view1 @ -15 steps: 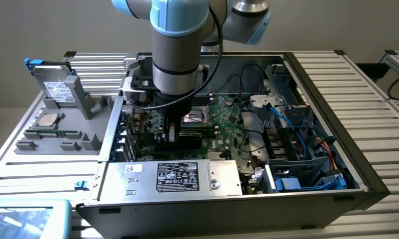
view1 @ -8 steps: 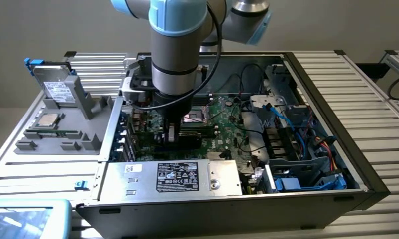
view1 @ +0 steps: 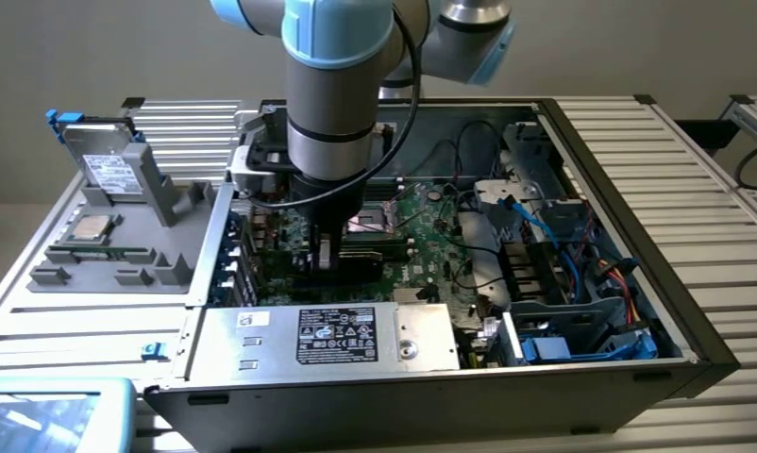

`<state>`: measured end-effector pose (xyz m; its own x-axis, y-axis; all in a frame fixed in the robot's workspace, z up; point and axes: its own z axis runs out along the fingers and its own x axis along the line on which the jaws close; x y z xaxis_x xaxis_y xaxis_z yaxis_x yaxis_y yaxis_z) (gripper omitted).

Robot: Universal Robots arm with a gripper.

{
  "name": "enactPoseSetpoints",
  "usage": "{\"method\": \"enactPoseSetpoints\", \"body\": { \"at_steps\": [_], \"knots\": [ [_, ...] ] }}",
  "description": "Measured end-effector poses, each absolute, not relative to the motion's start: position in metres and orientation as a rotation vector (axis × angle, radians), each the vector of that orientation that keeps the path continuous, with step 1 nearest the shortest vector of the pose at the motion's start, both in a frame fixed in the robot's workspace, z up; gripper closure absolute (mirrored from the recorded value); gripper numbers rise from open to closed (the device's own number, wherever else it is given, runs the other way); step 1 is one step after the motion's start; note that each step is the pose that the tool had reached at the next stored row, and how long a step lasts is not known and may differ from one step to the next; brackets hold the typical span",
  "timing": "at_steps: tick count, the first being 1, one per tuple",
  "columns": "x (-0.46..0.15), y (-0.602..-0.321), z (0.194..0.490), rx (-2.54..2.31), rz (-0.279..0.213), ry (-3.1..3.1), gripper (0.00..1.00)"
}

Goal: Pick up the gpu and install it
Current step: 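Insert the gpu into the slot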

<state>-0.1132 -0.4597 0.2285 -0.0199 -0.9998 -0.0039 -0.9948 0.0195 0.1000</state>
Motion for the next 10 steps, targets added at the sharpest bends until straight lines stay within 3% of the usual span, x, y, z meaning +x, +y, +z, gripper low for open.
{"method": "enactPoseSetpoints", "body": {
  "at_steps": [4,5,10],
  "knots": [
    [-0.113,-0.46,0.229,2.151,-0.115,-2.194,0.7],
    [-0.113,-0.46,0.229,2.151,-0.114,-2.194,0.64],
    [-0.113,-0.46,0.24,2.151,-0.113,-2.194,0.64]
  ]
}}
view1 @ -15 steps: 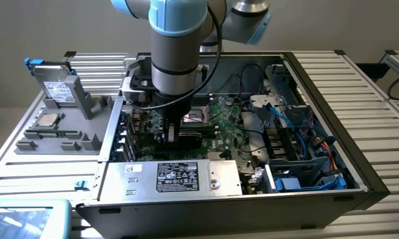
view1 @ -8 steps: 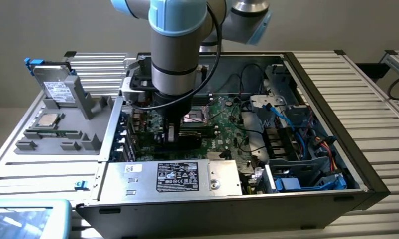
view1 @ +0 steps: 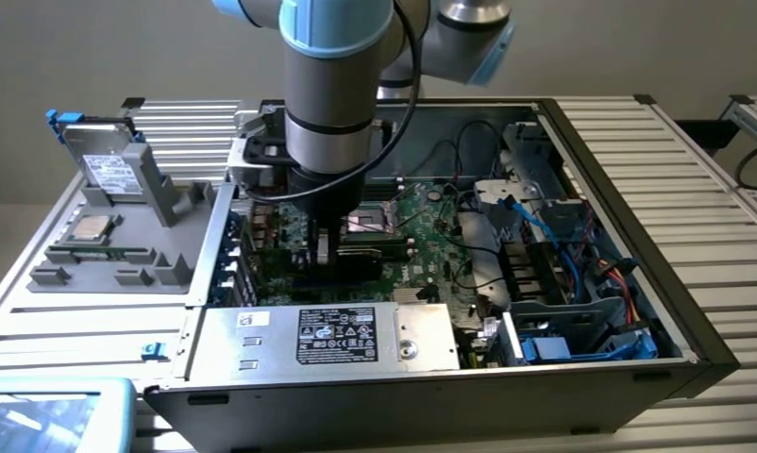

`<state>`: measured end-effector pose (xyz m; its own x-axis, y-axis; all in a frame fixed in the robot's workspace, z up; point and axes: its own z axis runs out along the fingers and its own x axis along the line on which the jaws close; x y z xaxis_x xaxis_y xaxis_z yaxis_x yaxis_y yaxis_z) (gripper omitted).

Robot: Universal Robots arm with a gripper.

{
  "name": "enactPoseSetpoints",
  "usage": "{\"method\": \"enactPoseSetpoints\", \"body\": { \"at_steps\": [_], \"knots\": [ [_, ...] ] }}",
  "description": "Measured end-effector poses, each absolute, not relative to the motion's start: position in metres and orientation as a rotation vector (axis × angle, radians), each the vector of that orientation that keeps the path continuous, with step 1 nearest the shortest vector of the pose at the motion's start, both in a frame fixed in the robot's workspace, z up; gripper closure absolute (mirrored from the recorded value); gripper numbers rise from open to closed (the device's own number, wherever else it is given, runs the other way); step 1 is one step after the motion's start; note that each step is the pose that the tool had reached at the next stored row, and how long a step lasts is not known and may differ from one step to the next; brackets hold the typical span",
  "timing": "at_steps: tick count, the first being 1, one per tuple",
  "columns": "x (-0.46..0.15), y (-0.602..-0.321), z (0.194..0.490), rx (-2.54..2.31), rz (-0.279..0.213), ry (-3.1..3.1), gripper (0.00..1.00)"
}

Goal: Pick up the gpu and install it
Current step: 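Insert the gpu into the slot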

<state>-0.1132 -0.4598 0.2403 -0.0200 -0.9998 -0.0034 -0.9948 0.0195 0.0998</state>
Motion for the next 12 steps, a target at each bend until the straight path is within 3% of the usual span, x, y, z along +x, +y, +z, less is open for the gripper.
{"method": "enactPoseSetpoints", "body": {
  "at_steps": [12],
  "knots": [
    [-0.108,-0.46,0.286,2.152,-0.11,-2.195,0.64]
  ]
}}
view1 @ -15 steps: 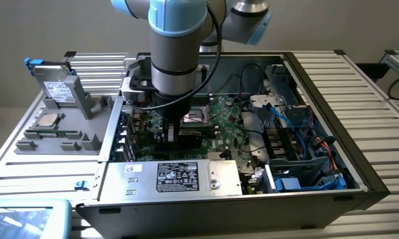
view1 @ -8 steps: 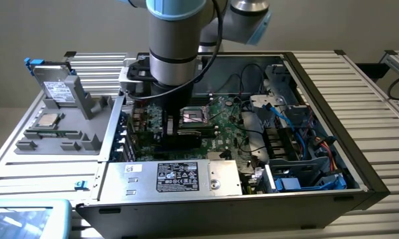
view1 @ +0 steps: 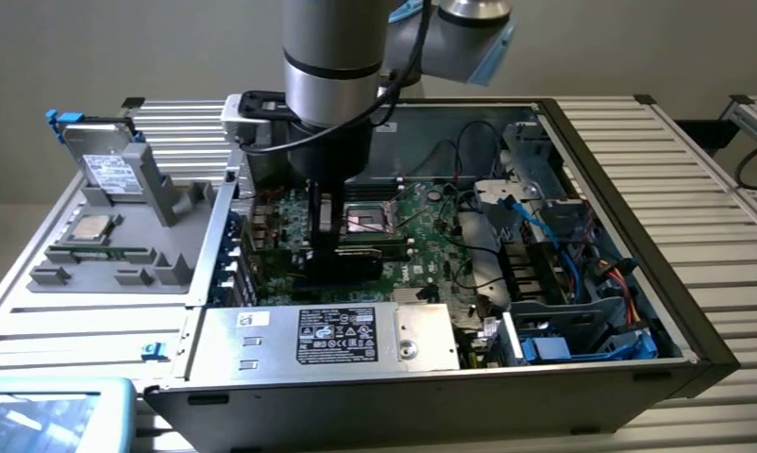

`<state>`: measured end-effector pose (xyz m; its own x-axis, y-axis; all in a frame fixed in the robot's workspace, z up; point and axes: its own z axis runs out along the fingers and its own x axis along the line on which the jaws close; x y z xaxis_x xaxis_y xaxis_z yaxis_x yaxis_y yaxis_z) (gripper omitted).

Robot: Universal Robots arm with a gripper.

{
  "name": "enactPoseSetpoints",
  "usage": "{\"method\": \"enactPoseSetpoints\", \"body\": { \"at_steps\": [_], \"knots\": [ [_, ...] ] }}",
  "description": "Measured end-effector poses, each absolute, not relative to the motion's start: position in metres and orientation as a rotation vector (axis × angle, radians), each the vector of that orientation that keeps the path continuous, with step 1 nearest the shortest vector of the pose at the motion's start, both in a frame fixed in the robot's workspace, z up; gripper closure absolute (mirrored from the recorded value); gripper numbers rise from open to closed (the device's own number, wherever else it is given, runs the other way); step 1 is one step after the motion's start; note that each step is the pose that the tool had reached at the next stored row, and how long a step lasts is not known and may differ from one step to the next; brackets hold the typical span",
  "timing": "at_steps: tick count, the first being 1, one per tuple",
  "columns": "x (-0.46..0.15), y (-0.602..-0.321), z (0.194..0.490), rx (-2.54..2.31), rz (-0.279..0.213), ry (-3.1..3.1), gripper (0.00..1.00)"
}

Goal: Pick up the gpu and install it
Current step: 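Insert the gpu into the slot, then press down on the gpu until it lock into place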

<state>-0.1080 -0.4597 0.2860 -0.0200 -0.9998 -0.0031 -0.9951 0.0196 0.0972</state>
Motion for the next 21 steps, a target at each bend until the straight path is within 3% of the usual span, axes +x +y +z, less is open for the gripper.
{"method": "enactPoseSetpoints", "body": {
  "at_steps": [6,21],
  "knots": [
    [-0.107,-0.46,0.304,2.15,-0.107,-2.194,0.64],
    [-0.107,-0.46,0.303,2.15,-0.108,-2.194,0.65]
  ]
}}
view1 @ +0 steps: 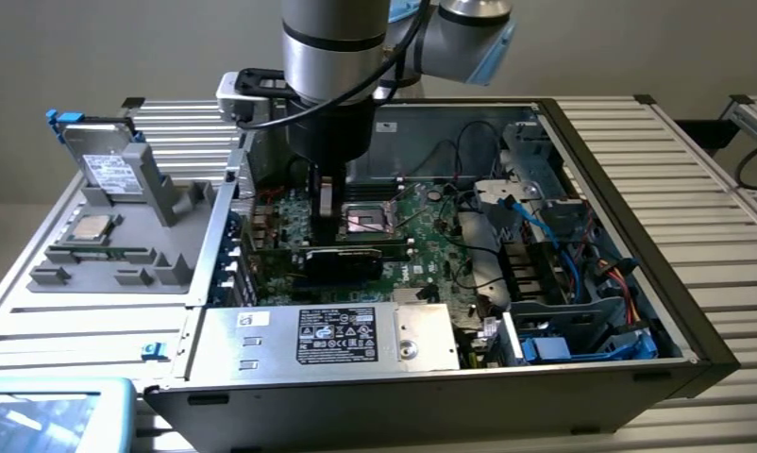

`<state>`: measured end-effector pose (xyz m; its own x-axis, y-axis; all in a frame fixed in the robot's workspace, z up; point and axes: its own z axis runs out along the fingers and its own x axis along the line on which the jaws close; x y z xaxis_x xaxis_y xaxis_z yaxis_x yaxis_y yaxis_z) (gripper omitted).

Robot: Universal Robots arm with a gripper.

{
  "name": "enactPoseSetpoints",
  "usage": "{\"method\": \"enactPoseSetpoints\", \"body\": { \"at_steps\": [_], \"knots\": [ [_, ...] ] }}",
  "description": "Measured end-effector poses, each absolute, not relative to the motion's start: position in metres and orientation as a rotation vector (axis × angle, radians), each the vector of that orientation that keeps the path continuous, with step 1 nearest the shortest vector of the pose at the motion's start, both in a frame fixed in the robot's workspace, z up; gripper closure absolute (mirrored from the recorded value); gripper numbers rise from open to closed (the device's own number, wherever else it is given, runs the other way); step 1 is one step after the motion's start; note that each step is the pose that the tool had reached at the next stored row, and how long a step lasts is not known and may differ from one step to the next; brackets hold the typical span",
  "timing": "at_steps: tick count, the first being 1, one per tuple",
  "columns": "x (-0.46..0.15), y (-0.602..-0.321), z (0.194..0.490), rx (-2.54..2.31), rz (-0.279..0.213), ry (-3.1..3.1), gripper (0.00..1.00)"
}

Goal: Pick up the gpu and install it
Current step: 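Press down on the gpu until it lock into place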

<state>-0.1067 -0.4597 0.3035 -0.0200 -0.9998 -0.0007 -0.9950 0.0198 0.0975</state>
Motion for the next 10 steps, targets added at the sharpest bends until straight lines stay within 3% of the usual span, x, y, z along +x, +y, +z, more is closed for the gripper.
{"method": "enactPoseSetpoints", "body": {
  "at_steps": [5,10],
  "knots": [
    [-0.1067,-0.4597,0.3035,2.15,-0.108,-2.194,0.88],
    [-0.1116,-0.4588,0.3021,2.161,-0.086,-2.204,0.88]
  ]
}}
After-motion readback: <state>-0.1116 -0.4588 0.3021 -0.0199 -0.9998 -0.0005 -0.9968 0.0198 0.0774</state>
